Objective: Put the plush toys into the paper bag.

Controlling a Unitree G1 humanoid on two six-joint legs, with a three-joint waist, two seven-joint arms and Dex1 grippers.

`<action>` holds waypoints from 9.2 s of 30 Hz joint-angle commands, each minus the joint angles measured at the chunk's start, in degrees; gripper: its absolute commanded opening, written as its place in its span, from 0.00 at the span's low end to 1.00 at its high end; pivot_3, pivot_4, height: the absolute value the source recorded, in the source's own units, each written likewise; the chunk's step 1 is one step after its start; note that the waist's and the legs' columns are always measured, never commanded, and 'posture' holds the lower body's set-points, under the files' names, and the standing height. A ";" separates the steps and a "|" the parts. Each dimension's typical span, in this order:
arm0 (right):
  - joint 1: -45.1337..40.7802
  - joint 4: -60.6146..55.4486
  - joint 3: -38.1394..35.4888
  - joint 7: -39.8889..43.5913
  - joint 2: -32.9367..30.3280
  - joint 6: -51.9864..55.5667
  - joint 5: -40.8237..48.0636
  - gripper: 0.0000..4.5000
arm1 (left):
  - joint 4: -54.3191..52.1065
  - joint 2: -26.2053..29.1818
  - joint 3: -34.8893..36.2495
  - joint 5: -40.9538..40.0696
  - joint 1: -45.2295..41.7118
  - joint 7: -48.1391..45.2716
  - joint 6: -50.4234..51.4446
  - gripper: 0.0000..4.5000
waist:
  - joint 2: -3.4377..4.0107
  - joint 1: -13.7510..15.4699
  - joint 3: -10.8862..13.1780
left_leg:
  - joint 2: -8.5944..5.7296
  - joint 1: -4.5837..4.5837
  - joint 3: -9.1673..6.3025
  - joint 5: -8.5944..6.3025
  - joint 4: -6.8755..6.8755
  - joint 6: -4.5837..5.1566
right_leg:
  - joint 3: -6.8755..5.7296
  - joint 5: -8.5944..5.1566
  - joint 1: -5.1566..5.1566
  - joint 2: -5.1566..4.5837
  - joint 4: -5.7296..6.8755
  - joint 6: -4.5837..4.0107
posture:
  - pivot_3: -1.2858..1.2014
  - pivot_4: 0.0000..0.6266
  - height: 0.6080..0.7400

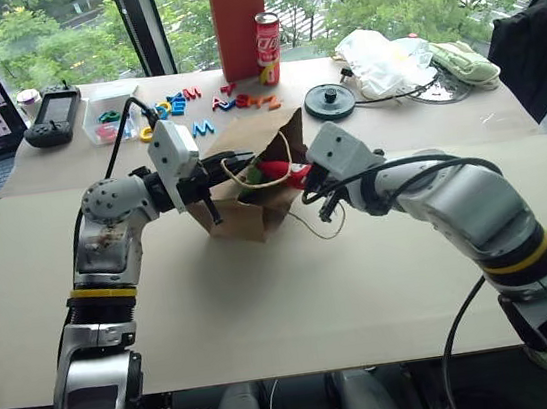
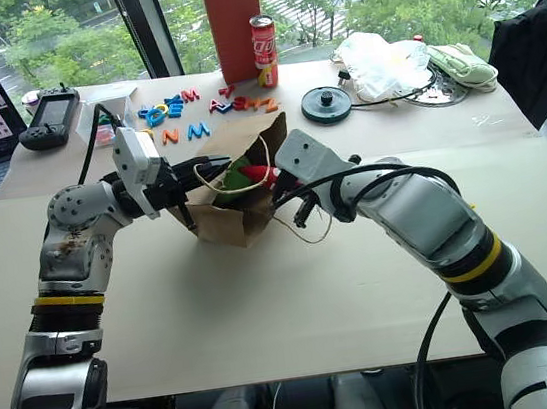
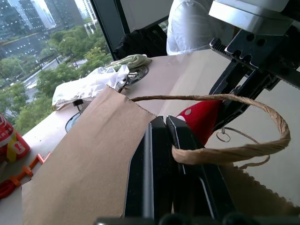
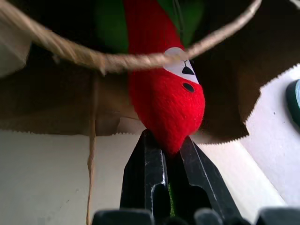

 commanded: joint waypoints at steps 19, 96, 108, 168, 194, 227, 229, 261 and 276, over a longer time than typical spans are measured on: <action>-0.71 3.37 -0.29 3.89 7.29 -5.63 -6.87 1.00 | -1.22 0.50 0.83 -0.18 -0.85 -0.23 -1.23 0.00 | 0.00 0.21 0.00 | -0.03 -0.19 0.19 0.01 0.08 -0.01 | -0.12 0.02 0.01 -0.02 0.37 0.04 | 0.52 0.24 0.99; 10.06 -14.26 -14.28 2.31 1.25 8.24 -8.20 0.01 | 15.80 -5.92 2.64 2.41 -5.70 5.29 -12.86 0.00 | -0.01 -0.08 0.00 | -0.02 0.00 0.05 0.01 0.04 -0.02 | 0.07 -0.01 0.02 0.04 0.39 0.04 | 0.52 0.24 0.99; 6.94 -7.50 -15.20 -2.37 5.83 6.24 -9.29 0.01 | 18.38 -4.77 4.87 0.35 -4.99 6.64 -3.03 0.00 | 0.00 0.20 0.00 | -0.06 -0.04 0.11 0.01 0.05 -0.02 | 0.00 -0.01 0.06 -0.01 0.41 0.05 | 0.52 0.24 0.99; 6.16 14.31 -14.12 5.37 11.47 -15.57 -3.02 0.00 | -8.74 1.89 5.71 -7.97 14.90 7.36 19.58 1.00 | 0.00 -0.05 0.00 | -0.01 0.02 0.05 0.01 -0.07 -0.03 | 0.08 0.00 0.04 -0.02 -0.05 0.03 | 0.52 0.24 0.99; 5.39 16.70 -14.31 4.42 16.33 -14.68 -5.48 0.00 | 4.43 -6.79 2.63 1.66 7.19 15.31 5.03 1.00 | -0.01 0.20 0.00 | -0.05 -0.01 0.21 0.01 -0.06 -0.03 | 0.02 0.00 0.08 -0.05 -0.04 0.03 | 0.52 0.24 0.99; 21.12 1.72 -32.13 20.05 -8.25 -16.47 3.84 0.00 | 0.32 -3.95 6.73 -4.89 9.17 9.55 3.86 0.01 | -0.01 1.22 0.01 | -0.11 -0.10 0.13 -0.02 -0.06 0.01 | 0.01 0.00 0.11 -0.11 -0.21 0.07 | 0.52 0.24 0.99; 23.27 2.09 -36.33 23.39 -12.08 -17.44 6.09 0.00 | -1.70 -1.68 7.56 -7.70 9.45 6.19 6.56 0.01 | -0.01 1.31 0.01 | -0.10 -0.09 0.11 -0.02 -0.06 0.01 | 0.00 0.00 0.11 -0.09 -0.22 0.07 | 0.52 0.24 0.99; 30.04 5.16 -41.88 43.43 -26.61 -24.17 16.50 0.00 | 1.15 6.69 -2.25 -4.92 10.20 -22.05 0.27 0.23 | 0.01 1.16 0.02 | -0.05 0.10 0.02 -0.02 -0.03 0.03 | 0.18 -0.02 0.17 0.00 -0.15 0.06 | 0.52 0.24 0.99; 29.55 4.57 -41.10 44.63 -27.36 -25.17 17.19 0.00 | -16.10 21.28 6.79 -17.78 11.22 -19.77 28.10 0.79 | 0.01 1.06 0.03 | -0.02 0.11 0.01 -0.02 -0.02 0.02 | 0.17 -0.03 0.16 0.01 -0.12 0.08 | 0.52 0.24 0.99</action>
